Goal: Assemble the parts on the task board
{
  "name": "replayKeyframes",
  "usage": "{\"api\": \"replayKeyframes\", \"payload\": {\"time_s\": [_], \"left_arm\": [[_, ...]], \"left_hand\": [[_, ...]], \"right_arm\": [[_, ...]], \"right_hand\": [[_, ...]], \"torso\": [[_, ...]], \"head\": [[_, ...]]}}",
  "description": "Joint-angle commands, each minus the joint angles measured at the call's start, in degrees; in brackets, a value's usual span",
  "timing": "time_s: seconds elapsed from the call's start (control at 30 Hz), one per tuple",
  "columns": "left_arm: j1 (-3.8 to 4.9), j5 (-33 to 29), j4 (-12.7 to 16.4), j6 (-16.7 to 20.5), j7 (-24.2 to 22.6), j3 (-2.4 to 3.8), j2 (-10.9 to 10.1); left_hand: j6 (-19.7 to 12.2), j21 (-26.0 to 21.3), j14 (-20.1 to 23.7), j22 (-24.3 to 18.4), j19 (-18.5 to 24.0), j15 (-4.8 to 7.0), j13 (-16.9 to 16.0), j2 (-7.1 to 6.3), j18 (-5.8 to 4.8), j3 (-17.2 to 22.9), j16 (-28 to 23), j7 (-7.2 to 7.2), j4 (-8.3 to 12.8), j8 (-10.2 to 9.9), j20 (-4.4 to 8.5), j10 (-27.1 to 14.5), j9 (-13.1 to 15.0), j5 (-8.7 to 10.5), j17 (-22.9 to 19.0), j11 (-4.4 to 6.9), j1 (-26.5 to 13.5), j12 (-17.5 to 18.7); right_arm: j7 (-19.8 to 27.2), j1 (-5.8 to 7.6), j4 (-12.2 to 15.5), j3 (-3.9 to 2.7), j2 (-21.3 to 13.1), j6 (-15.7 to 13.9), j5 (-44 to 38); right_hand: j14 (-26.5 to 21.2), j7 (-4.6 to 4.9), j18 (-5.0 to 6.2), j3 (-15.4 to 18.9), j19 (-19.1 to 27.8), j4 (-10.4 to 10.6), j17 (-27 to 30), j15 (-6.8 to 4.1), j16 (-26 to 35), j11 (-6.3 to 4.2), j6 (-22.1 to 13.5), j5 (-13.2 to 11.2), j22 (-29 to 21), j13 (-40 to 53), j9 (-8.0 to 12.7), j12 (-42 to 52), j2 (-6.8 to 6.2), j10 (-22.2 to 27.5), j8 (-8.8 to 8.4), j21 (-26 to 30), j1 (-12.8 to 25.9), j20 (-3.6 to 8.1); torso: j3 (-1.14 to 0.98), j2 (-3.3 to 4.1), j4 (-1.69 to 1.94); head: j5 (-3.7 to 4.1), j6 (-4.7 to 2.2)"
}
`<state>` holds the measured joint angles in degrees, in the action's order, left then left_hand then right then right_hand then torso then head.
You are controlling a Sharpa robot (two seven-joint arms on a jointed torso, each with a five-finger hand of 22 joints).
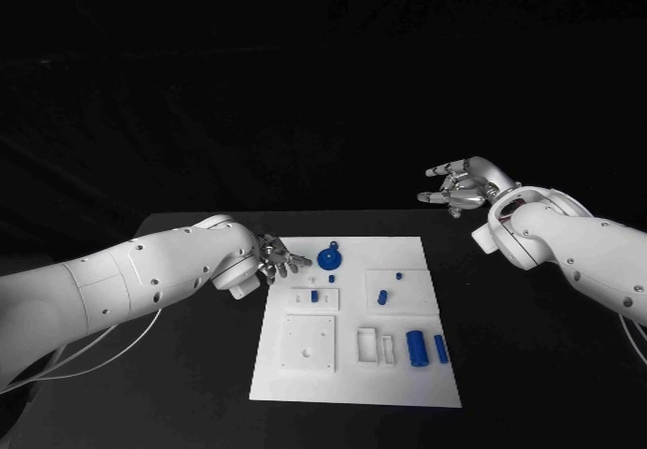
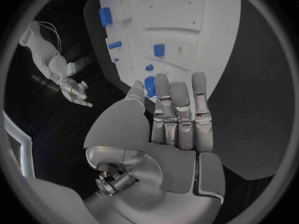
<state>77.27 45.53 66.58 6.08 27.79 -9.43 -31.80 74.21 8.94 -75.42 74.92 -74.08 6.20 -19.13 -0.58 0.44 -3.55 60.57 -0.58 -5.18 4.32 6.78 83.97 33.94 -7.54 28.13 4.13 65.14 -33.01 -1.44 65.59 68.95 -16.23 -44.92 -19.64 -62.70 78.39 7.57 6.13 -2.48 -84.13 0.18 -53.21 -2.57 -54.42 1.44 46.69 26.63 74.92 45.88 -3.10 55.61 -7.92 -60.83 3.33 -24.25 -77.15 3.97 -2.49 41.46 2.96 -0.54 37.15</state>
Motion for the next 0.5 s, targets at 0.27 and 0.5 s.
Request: {"api": "replayKeyframes", "payload": {"time_s": [0.27,0.5], "left_arm": [[1.63,-1.4,-9.0,-4.9,-3.4,0.15,3.2],[1.87,0.8,-15.5,-7.4,-5.6,0.15,6.5]], "left_hand": [[-4.0,-1.6,1.7,0.8,0.3,-0.35,-1.3,1.35,-0.44,-2.1,1.2,1.4,1.8,-0.5,-0.23,0.9,-5.2,0.22,-2.0,-0.87,-0.2,1.4],[-4.5,-2.3,2.5,1.0,0.4,-0.4,-2.0,1.89,-0.44,-2.7,2.1,1.22,2.5,-0.1,-0.33,0.3,0.1,-0.97,-2.9,-0.8,-0.3,1.3]], "right_arm": [[0.5,-0.04,0.1,-0.03,0.2,0.5,0.3],[0.5,-0.04,0.5,-0.03,0.3,0.5,0.3]], "right_hand": [[-0.3,0.04,1.15,0.0,-2.0,0.2,0.1,-0.3,0.2,-0.12,-0.4,-0.1,2.4,-0.1,0.0,0.1,0.11,0.2,-0.2,0.2,0.1,-0.02],[-0.3,0.04,1.15,0.0,-2.0,0.2,0.1,-0.3,0.2,-0.12,-0.4,-0.1,2.4,-0.1,0.0,0.1,0.11,0.2,-0.2,0.2,0.1,-0.02]], "torso": [[-0.14,0.54,-0.5],[-0.32,1.12,-0.91]], "head": [[-0.17,-0.53],[-0.56,-1.13]]}}
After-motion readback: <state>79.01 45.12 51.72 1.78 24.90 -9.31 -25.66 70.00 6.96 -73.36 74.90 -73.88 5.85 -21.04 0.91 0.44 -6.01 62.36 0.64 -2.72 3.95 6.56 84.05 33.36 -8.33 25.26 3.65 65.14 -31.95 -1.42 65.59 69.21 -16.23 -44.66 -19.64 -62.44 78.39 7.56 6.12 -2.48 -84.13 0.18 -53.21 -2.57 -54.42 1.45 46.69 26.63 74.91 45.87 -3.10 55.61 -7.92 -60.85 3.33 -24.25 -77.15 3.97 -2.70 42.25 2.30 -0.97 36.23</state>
